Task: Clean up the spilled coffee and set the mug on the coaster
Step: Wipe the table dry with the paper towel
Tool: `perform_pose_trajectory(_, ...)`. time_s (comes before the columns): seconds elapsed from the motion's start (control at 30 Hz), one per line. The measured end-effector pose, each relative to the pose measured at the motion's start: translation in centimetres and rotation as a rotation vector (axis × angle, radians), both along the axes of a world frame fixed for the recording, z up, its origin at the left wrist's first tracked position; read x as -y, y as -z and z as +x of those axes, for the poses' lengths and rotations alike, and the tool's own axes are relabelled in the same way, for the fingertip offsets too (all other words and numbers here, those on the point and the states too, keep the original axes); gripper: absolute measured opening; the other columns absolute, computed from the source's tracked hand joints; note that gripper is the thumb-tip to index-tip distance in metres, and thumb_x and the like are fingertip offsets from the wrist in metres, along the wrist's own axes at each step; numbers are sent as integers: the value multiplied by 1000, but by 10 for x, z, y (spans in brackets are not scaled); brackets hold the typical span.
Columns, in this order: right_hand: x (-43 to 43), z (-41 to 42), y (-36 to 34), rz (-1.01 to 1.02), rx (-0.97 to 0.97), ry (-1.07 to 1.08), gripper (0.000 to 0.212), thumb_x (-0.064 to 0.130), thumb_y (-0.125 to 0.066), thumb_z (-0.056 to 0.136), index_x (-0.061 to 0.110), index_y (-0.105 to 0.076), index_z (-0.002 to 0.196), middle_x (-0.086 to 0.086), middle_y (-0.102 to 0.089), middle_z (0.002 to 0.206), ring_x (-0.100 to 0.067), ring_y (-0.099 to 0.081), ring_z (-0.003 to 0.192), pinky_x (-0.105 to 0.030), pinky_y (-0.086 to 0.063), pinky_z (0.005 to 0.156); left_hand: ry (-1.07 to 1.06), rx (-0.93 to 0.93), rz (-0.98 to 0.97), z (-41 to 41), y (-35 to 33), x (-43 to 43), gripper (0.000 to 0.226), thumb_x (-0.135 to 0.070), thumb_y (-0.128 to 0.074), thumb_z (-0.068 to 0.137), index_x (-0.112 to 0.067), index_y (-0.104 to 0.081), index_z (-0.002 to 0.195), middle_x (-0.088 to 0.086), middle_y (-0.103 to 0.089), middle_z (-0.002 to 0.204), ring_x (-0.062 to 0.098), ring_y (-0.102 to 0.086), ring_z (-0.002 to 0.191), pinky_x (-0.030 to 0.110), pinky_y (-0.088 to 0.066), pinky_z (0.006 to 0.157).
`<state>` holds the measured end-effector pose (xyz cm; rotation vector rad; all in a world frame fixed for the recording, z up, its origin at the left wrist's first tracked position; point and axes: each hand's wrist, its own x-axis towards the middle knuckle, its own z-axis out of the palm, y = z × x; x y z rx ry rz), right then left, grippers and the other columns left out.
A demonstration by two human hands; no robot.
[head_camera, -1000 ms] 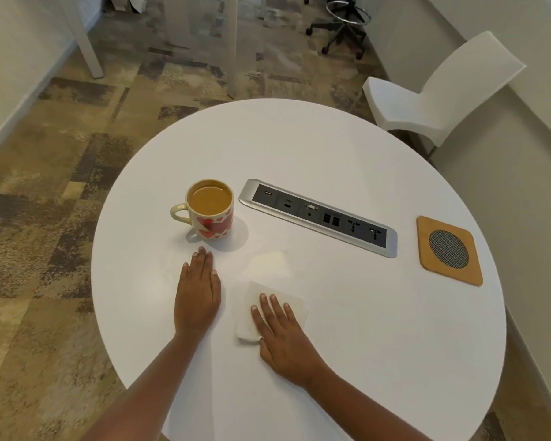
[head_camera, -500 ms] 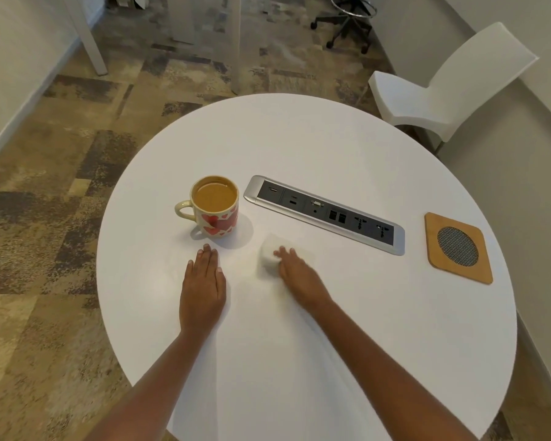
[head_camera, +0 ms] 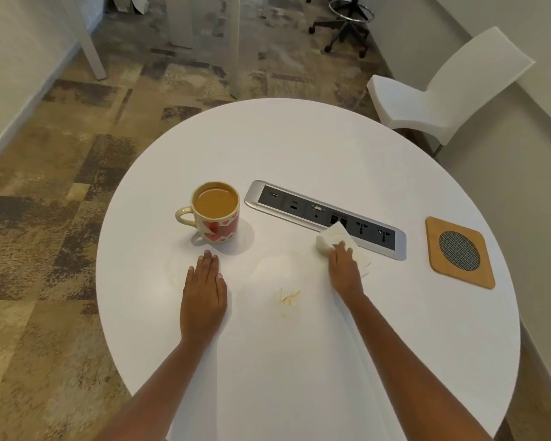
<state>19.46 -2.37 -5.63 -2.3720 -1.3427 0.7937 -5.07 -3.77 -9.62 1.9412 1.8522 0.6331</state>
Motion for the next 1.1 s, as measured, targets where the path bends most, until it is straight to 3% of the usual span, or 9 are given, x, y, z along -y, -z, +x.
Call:
perform_pose_trajectory(0.17,-7,-21,12,70,-236,68,47,22,-22,102,13,-16,148,-14,-8,158,-32,-5,146,-45,-5,118,-12,38,1,0,1,0,48,-16,-28,89,4,-44,130,20,-45,139,32,-39,133,41,-24,112)
perform_pose_trajectory(0.33,-9,-57,9,16,-387,-119,45,25,-22,103,21,-21,147,-7,-4,159,-29,0,146,-40,0,117,-34,136,0,-1,1,1,49,-17,-25,90,2,-43,131,18,-45,140,30,-38,134,41,-23,114)
perform_pose_trajectory(0.53,14,-81,13,-67,-487,-370,41,23,-29,102,24,-32,143,-1,-11,158,-23,-5,146,-36,-2,117,-68,264,-32,-3,3,1,54,-22,-16,90,-4,-42,134,10,-43,143,22,-34,137,28,-15,114)
perform_pose_trajectory(0.73,35,-69,8,-145,-465,-530,39,19,-32,101,18,-38,140,-2,-28,154,-19,-19,144,-27,-11,115,-41,226,-45,-4,0,5,52,-20,-19,90,-3,-44,133,12,-43,143,24,-36,135,29,-17,113)
perform_pose_trajectory(0.9,60,-47,2,-99,-350,-634,36,15,-36,100,13,-47,135,-2,-50,141,-17,-41,133,-23,-25,109,87,-23,-1,-3,-2,22,54,-21,-19,89,5,-48,127,22,-49,135,38,-45,127,46,-31,106)
perform_pose_trajectory(1.1,84,-6,-1,-36,-173,-783,35,13,-36,100,13,-51,132,2,-58,133,-14,-50,126,-23,-32,107,98,-158,-6,-2,-5,37,51,-17,-24,86,7,-53,122,26,-56,127,43,-54,116,57,-41,95)
